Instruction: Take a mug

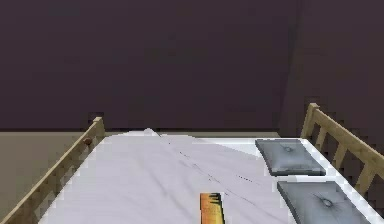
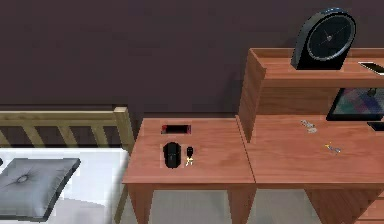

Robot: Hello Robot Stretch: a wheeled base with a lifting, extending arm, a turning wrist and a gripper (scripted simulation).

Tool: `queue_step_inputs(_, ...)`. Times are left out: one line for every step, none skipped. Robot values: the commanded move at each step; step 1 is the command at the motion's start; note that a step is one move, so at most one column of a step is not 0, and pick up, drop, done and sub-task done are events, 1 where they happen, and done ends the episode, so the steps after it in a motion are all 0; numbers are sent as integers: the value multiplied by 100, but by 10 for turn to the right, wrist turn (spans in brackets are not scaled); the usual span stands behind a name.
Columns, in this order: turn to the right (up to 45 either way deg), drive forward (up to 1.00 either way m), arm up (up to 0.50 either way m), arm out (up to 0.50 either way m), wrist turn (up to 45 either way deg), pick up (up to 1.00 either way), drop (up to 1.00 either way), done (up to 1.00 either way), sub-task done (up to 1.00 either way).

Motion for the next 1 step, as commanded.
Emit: queue_step_inputs(0,0,50,0,0,0,0,0,0)
